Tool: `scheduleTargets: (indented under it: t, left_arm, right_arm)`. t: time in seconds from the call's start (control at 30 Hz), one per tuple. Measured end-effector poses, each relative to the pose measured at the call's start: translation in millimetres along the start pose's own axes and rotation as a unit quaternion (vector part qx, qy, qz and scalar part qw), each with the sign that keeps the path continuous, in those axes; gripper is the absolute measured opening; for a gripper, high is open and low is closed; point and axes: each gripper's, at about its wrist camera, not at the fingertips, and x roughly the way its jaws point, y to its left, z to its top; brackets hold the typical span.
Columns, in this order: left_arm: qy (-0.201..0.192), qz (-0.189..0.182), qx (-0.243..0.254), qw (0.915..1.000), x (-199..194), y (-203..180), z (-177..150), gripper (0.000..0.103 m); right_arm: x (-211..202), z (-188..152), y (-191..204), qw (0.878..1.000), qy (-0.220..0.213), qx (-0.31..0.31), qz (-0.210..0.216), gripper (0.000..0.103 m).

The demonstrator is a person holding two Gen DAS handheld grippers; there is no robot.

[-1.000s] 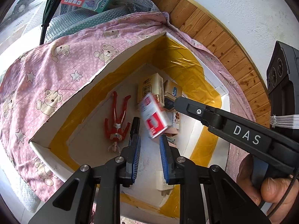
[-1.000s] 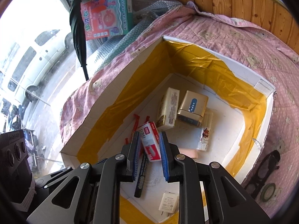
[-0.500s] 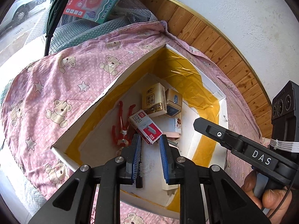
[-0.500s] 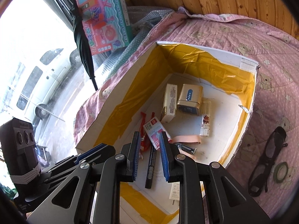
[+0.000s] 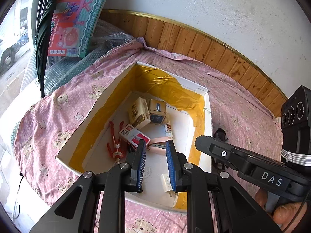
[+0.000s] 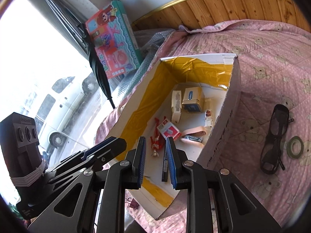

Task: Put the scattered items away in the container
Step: 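Withdraw both tools from the box toward the black glasses and green tape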

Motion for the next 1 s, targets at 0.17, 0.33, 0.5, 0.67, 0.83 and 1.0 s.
scheduleTargets:
  t: [0.17,0.33,0.5,0.67,0.83,1.0]
  left_arm:
    - [-0.010,-0.004,0.033,0.9994,-11,-24,-5,0.023]
    - [-0.005,-0.015,0.058,0.9982,-16,-47,-16,0.023]
    - [0.004,-0.032,0.086,0.9958,-15,-77,-28,0.023]
    - [0.016,-0.051,0.114,0.9921,-13,-106,-38,0.023]
    - [0.035,-0.064,0.135,0.9882,-3,-130,-46,0.023]
    - [0.049,-0.072,0.145,0.9855,10,-147,-51,0.023]
  right_arm:
    - [-29,-17,-12,0.999,-0.029,0.023,0.010,0.024]
    - [-51,-38,-37,0.997,-0.047,0.059,0.007,0.024]
    - [-66,-56,-65,0.994,-0.053,0.092,-0.004,0.024]
    - [-76,-65,-86,0.992,-0.059,0.113,-0.013,0.024]
    - [-83,-72,-103,0.989,-0.063,0.130,-0.020,0.024]
    - [-85,-76,-120,0.987,-0.064,0.147,-0.028,0.024]
